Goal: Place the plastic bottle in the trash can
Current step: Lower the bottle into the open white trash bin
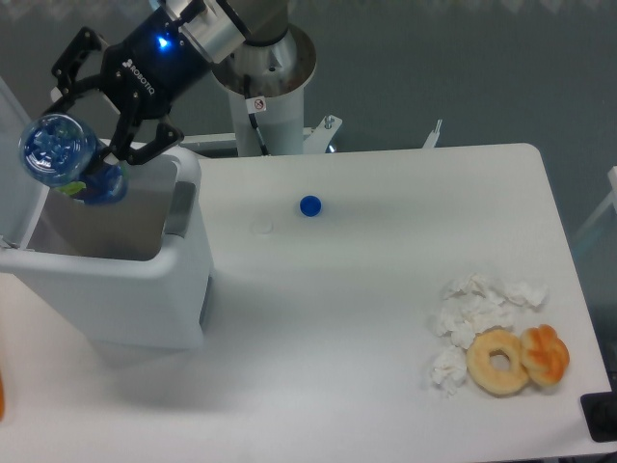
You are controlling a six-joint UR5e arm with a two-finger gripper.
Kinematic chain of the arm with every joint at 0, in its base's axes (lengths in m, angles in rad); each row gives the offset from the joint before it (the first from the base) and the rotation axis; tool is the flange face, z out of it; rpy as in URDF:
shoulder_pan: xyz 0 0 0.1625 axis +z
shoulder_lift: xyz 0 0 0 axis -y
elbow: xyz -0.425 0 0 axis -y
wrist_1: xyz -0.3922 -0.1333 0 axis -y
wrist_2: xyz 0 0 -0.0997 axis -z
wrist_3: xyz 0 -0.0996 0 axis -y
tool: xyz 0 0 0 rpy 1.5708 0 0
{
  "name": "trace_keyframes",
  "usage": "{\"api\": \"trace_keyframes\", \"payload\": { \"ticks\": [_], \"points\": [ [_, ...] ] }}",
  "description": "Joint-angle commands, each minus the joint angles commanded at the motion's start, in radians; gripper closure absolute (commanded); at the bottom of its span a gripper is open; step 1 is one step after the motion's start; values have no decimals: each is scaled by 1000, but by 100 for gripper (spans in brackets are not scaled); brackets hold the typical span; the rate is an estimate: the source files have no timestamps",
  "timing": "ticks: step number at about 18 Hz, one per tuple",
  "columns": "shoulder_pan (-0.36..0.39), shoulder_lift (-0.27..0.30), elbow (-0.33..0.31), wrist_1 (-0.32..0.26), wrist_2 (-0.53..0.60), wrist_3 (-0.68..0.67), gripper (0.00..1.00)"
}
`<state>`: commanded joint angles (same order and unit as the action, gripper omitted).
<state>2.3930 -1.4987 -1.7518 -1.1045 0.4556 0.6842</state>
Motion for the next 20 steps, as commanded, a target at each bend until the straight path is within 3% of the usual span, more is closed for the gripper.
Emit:
{"api": "trace_keyframes", "payload": {
  "ticks": [20],
  "points": [
    [-20,-34,-52,2,9,28,35]
  ]
}}
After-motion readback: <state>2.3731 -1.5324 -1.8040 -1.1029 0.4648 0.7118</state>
